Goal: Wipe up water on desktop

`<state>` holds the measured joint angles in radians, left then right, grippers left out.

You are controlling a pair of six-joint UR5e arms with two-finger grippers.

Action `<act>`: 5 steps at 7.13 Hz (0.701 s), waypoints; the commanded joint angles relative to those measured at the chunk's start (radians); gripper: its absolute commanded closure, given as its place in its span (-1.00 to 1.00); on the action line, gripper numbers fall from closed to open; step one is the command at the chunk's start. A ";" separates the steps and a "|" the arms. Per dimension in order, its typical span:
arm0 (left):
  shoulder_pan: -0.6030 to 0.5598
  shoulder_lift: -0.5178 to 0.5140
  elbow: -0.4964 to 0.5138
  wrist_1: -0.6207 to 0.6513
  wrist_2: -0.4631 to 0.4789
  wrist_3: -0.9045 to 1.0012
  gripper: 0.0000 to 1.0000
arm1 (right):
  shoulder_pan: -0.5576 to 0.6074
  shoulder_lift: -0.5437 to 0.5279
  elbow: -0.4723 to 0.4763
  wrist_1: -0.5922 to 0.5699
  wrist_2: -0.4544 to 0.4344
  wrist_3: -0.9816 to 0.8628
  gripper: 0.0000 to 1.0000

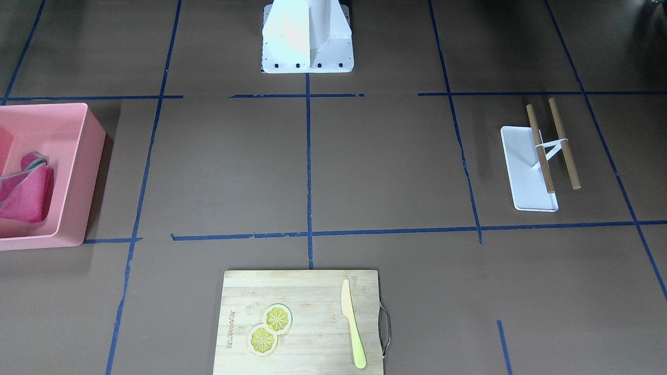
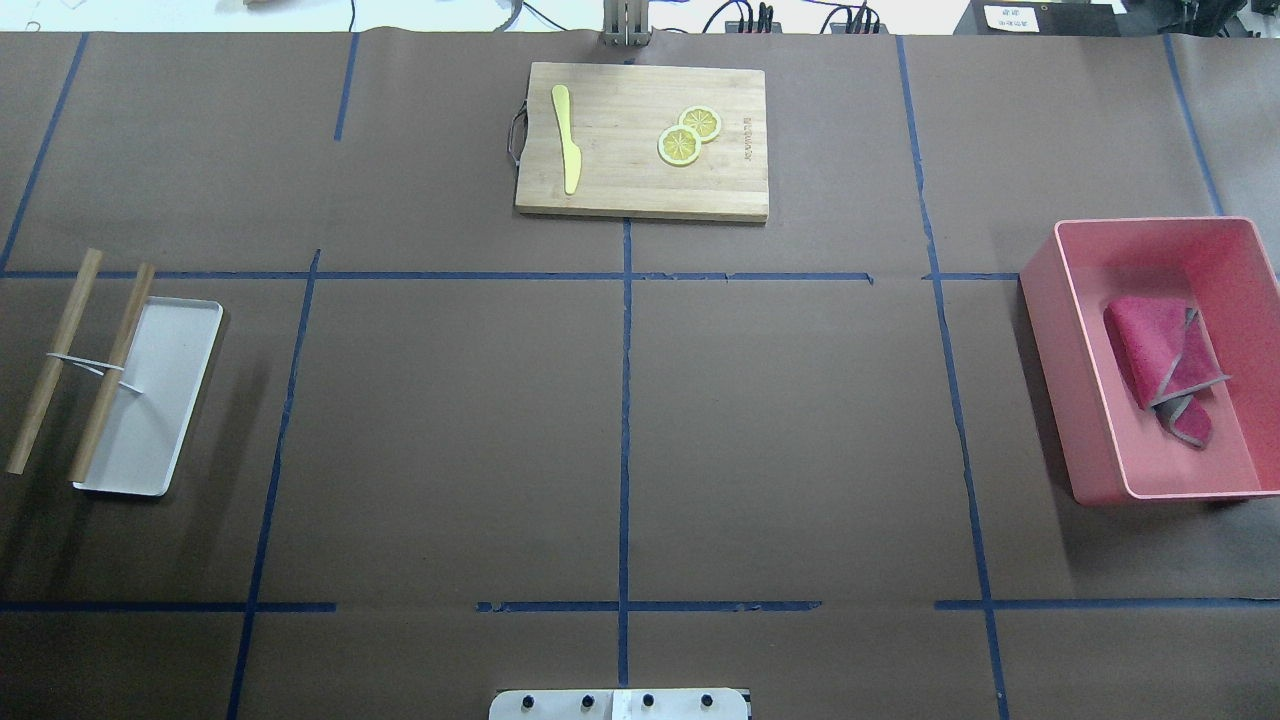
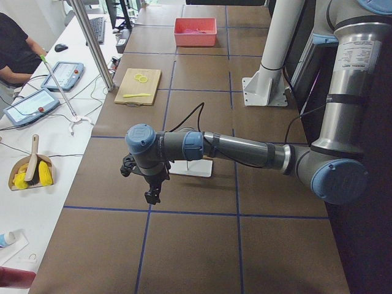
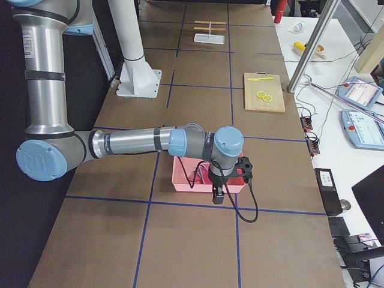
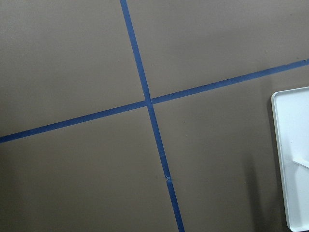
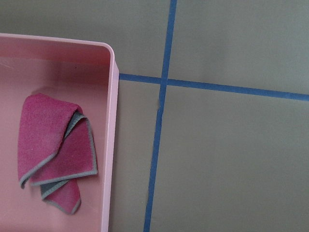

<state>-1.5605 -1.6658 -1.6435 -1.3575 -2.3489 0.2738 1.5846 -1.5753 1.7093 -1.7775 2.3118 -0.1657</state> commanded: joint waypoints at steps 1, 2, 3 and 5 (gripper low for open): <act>-0.001 0.003 -0.001 -0.008 -0.012 0.004 -1.00 | 0.000 -0.011 0.001 0.001 0.003 0.000 -1.00; -0.001 0.003 -0.004 -0.008 -0.004 -0.004 -1.00 | 0.000 -0.011 0.001 0.001 0.003 0.000 -1.00; -0.001 0.003 -0.004 -0.008 0.000 -0.004 -1.00 | 0.000 -0.009 0.003 0.001 0.003 0.000 -1.00; -0.001 0.003 -0.004 -0.002 0.003 -0.002 -1.00 | 0.000 -0.009 0.006 0.001 0.006 0.000 -1.00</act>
<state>-1.5616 -1.6629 -1.6467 -1.3624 -2.3472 0.2713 1.5846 -1.5854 1.7132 -1.7757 2.3161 -0.1656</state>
